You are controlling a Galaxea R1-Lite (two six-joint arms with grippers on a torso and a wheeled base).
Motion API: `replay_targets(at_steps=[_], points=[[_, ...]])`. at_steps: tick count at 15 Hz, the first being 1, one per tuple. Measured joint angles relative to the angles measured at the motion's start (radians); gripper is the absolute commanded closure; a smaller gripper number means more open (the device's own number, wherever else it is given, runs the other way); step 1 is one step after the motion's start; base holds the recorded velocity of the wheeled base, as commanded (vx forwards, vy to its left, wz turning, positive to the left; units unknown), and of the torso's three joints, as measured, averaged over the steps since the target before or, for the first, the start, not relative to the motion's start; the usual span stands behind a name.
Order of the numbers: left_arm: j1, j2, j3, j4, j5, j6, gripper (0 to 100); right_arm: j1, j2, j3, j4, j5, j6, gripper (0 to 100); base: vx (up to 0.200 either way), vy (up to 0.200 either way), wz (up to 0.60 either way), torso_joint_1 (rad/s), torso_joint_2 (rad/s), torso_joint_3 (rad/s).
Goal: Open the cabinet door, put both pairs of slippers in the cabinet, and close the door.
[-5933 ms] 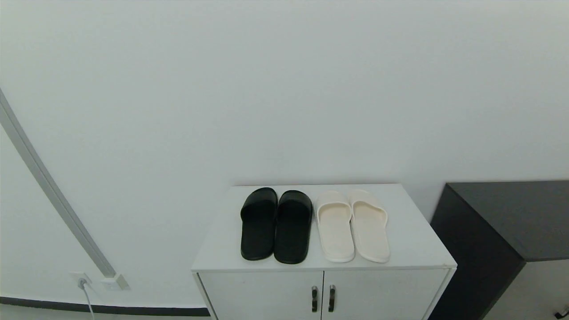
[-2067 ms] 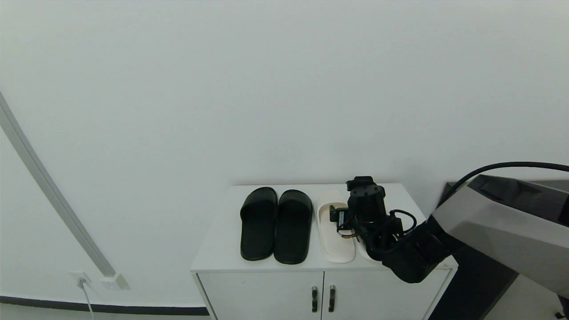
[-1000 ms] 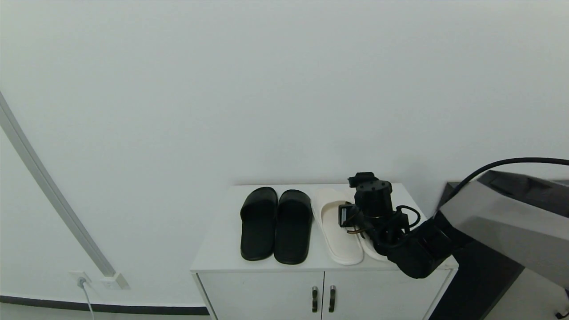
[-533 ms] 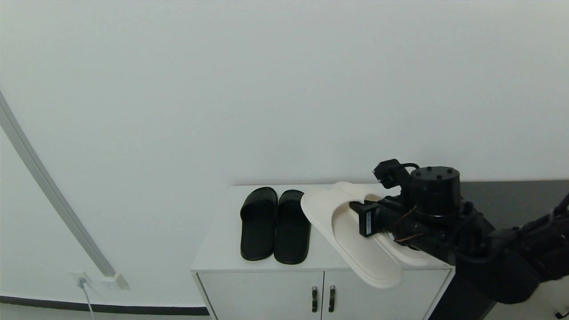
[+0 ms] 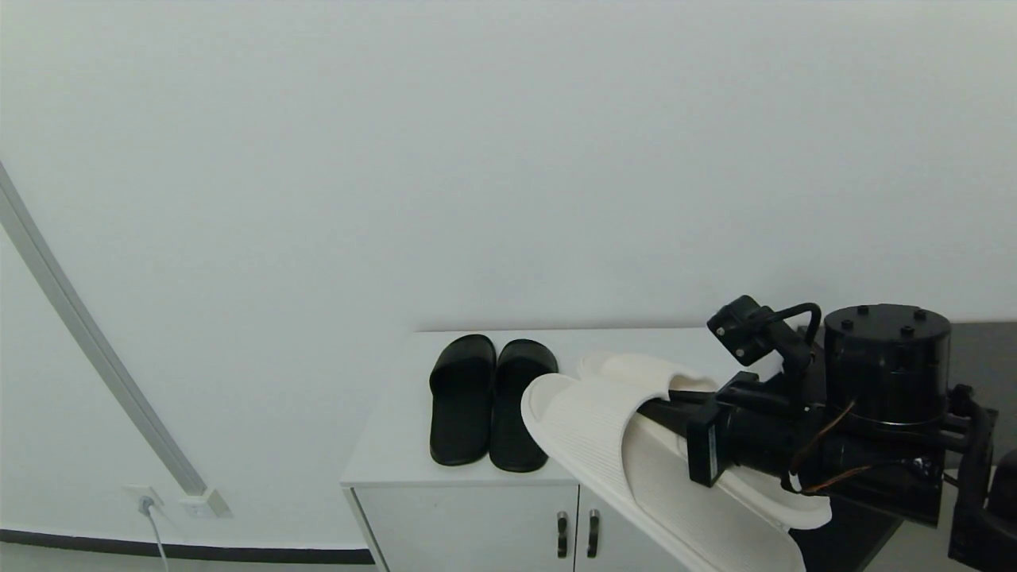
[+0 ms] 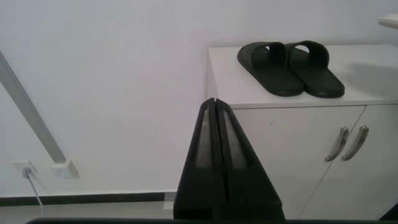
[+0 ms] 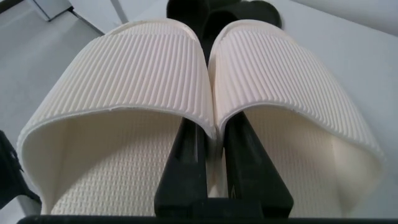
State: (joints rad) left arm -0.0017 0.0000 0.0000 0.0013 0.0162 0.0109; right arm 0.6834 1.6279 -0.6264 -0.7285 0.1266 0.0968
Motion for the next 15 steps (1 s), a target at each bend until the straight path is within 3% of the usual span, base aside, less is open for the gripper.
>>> replay_targets(at_steps=[1,11,15], points=[[0.000,0.000,0.000,0.000,-0.001,0.000,100,0.006,-0.009,0.003,0.001,0.001,0.000,100,0.000,0.000,0.00,0.000,0.00,0.000],[0.000,0.000,0.000,0.000,0.000,-0.003,100,0.046,-0.031,0.044,0.003,0.030,-0.011,100,-0.200,0.000,0.00,-0.001,0.00,0.005],[0.000,0.000,0.000,0.000,-0.001,-0.001,100,0.048,-0.033,0.068,-0.003,0.029,-0.033,100,0.000,0.000,0.00,0.000,0.00,0.000]])
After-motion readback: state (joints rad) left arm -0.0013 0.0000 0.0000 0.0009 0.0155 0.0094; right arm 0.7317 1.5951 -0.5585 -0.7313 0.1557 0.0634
